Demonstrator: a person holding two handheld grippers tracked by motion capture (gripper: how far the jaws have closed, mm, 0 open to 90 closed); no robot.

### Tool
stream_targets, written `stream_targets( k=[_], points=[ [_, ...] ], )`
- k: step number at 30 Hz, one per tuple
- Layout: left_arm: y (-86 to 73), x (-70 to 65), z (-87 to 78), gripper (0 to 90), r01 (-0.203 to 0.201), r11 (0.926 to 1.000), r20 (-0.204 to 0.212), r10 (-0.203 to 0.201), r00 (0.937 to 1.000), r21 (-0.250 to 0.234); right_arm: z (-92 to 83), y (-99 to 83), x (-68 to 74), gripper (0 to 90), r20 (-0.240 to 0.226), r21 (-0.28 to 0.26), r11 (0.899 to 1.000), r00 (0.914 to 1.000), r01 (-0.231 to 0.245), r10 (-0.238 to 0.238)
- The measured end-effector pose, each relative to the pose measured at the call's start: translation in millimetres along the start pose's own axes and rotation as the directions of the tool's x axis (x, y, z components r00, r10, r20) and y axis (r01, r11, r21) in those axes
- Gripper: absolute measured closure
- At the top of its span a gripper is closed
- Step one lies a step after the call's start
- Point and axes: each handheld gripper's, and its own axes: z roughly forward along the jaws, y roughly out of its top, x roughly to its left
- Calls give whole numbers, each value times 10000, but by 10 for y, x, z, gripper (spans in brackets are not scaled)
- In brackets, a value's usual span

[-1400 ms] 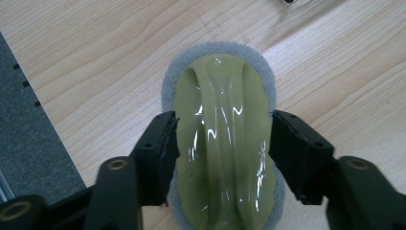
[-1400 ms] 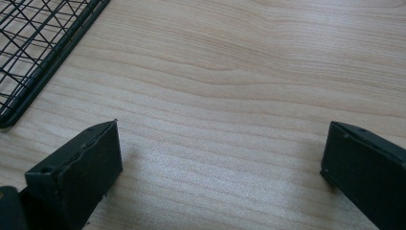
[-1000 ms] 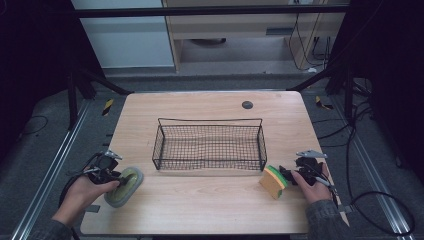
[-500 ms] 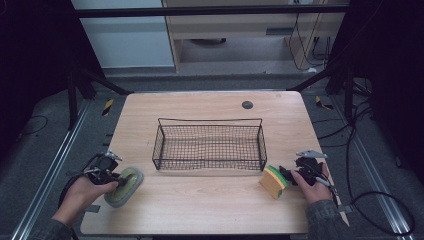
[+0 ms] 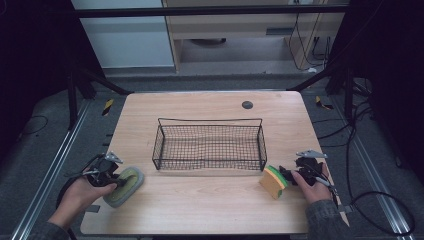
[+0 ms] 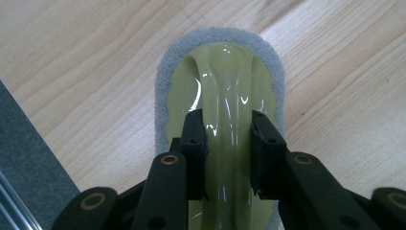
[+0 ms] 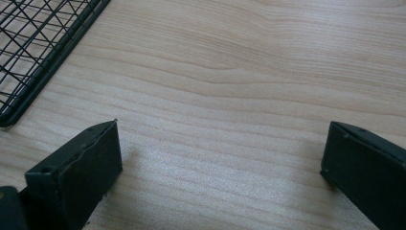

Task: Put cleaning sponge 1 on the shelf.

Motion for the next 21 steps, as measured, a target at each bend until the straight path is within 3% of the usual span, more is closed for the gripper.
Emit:
stream_targets(
  k=[2, 9, 13, 18, 20, 21],
  points=[
    [21, -18, -69, 706, -316, 9994, -96, 315, 9995, -112, 0, 0, 0, 4, -2, 2, 10000, 10000, 0, 0],
    [63, -66, -204, 707, -773, 9959, -169, 766, 9969, -480, 0, 0, -1, 4, -3, 0, 10000, 10000, 4, -4],
    [104, -117, -322, 707, -1228, 9898, -426, 1199, 9919, -719, 0, 0, 0, 4, -3, 1, 10000, 10000, -1, 1],
    [201, -164, -473, 707, -1871, 9782, -734, 1809, 9808, -898, -1, -1, -2, 4, -34, 4, 10000, 10000, 9, -9],
    [266, -179, -524, 707, -2419, 9656, -935, 2333, 9679, -950, -1, -1, -2, 4, -34, 4, 10000, 10000, 6, -6],
    [289, -180, -536, 706, -2536, 9621, -972, 2442, 9648, -1001, -1, -1, -2, 4, -33, 3, 10000, 10000, 8, -8]
  ],
)
